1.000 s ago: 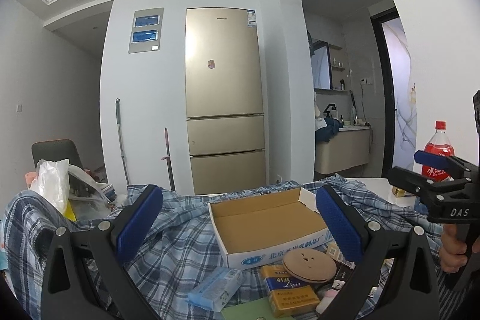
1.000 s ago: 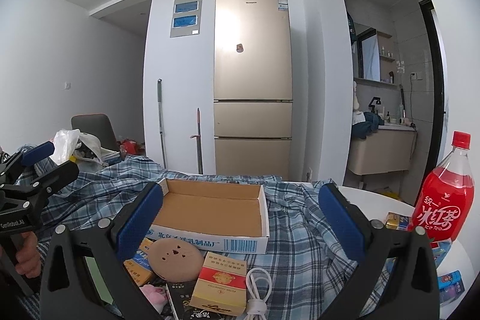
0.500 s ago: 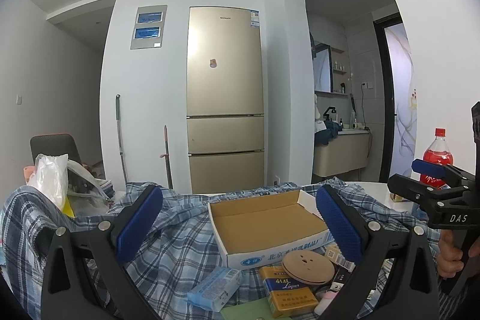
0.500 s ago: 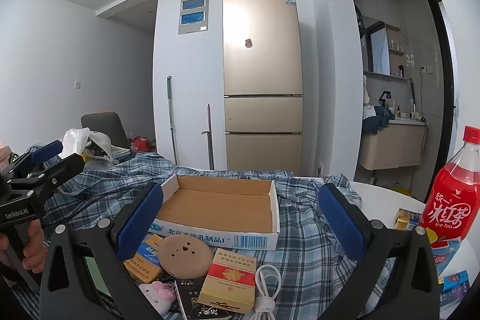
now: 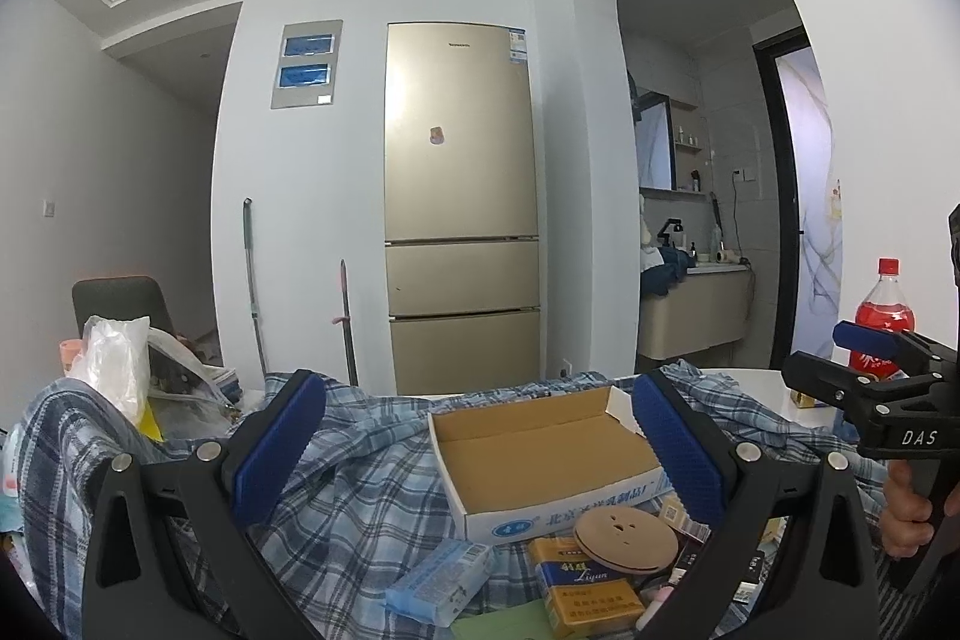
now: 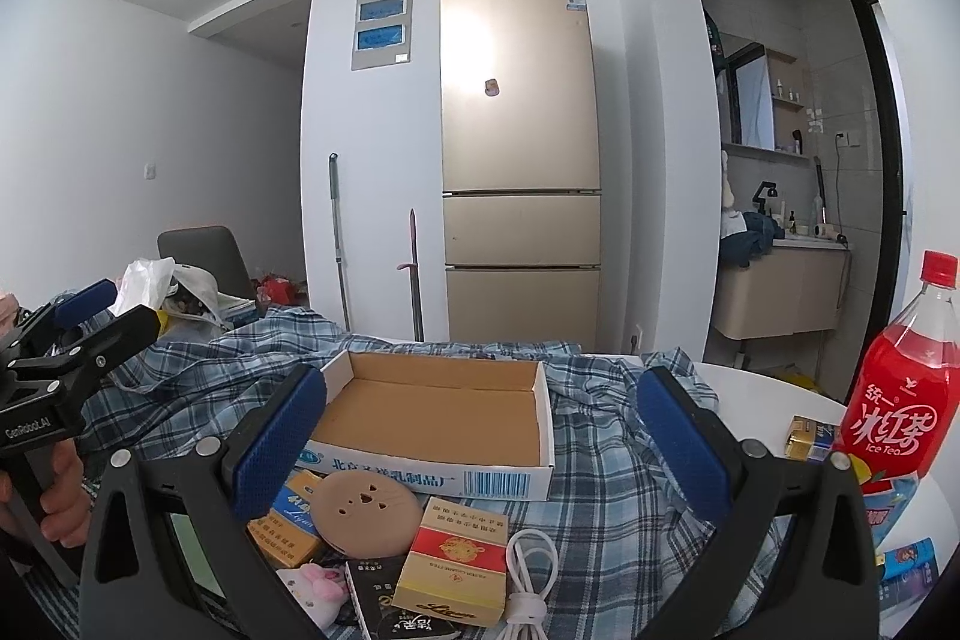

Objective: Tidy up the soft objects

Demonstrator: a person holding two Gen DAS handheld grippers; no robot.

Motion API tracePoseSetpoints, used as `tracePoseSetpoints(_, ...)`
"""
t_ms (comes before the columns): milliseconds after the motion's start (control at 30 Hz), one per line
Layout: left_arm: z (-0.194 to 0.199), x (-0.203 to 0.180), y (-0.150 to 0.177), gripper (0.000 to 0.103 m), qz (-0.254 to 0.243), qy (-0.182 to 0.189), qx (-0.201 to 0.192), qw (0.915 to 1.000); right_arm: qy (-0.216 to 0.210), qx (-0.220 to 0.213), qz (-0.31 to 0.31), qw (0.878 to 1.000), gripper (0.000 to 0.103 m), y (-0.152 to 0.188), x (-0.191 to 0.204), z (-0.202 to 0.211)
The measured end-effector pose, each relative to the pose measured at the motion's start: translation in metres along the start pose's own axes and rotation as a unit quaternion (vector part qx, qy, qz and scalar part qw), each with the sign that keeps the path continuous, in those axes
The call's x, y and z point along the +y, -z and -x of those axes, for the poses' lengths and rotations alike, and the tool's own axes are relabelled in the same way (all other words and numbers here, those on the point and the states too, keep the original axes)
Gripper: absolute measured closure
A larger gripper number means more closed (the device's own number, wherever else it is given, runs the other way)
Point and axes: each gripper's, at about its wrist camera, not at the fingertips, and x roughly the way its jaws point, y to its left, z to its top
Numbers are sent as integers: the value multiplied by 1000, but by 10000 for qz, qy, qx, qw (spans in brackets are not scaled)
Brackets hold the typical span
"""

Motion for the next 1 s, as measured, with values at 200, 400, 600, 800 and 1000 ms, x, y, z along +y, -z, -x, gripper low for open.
tracePoseSetpoints(200, -3, 4, 0, 0, 84, 31, 42, 10000, 35, -8, -91, 10000, 0, -1, -5, 2)
tracePoseSetpoints(400, 1, 14, -10, 0, 186, -131, -40, 9997, 48, 22, -51, 10000, 0, -3, -4, 0)
tracePoseSetpoints(600, -3, 12, -17, 0, -1, -4, 209, 9998, 133, 85, -61, 9999, 0, -8, -3, -1)
tracePoseSetpoints(800, -5, 13, -17, 0, 33, 137, 362, 9992, 30, 656, -261, 9975, 0, -27, -4, -6)
tracePoseSetpoints(1000, -4, 19, -22, 0, 154, 126, 504, 9985, -302, 1806, -1004, 9780, 0, -32, -18, -36)
